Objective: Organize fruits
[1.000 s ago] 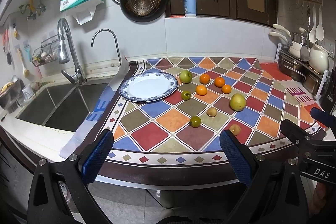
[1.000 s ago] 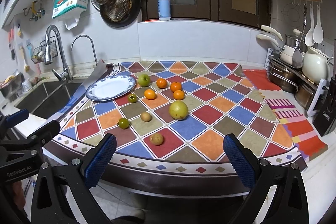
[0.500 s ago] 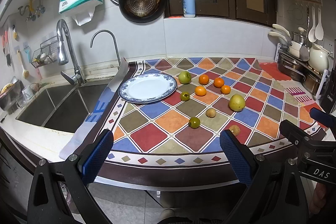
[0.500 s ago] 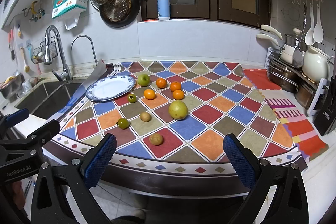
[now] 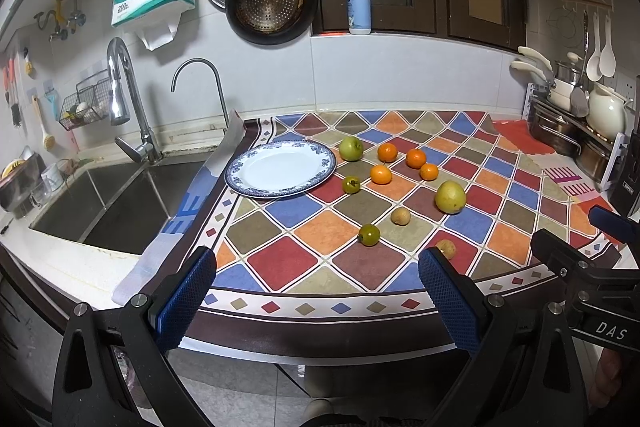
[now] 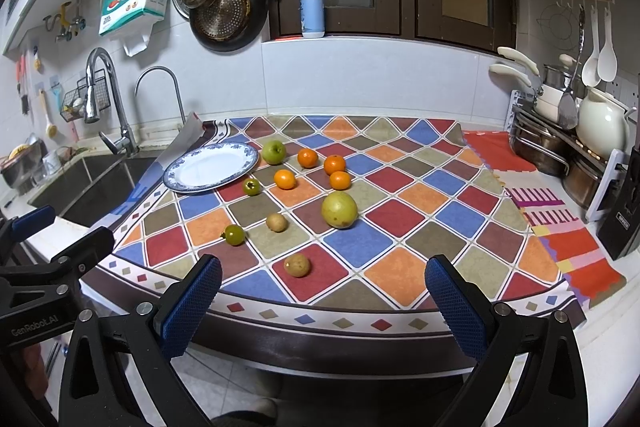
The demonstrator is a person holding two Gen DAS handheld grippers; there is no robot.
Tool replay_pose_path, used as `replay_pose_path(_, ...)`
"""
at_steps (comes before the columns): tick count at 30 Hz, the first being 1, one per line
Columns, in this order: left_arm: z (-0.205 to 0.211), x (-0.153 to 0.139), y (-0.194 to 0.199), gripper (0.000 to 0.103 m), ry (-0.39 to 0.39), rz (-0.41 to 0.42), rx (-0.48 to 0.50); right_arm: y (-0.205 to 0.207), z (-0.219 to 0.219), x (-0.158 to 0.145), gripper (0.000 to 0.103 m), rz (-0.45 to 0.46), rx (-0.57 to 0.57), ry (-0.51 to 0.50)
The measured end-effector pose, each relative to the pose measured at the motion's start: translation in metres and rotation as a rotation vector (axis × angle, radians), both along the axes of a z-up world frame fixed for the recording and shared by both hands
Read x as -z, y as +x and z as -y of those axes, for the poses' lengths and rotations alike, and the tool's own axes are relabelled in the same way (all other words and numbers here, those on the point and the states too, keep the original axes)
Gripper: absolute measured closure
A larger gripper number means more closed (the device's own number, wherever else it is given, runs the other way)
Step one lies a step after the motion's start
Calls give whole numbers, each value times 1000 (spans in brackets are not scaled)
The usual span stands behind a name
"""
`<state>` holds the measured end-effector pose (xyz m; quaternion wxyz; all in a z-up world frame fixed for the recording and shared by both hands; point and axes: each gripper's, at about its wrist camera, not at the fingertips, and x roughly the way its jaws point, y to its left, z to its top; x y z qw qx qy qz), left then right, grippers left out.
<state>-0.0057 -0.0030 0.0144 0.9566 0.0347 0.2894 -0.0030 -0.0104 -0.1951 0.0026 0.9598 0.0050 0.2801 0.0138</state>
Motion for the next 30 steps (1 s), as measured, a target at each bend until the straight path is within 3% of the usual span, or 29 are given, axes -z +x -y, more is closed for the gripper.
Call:
replay_pose_path(20,4,3,9,0,1,-10,10,2,-2,0,1,-9,-1,5)
replay_pose_path(30,-1,22,34,1,43,-15,84,21,-13,12,1,-56,12,-6)
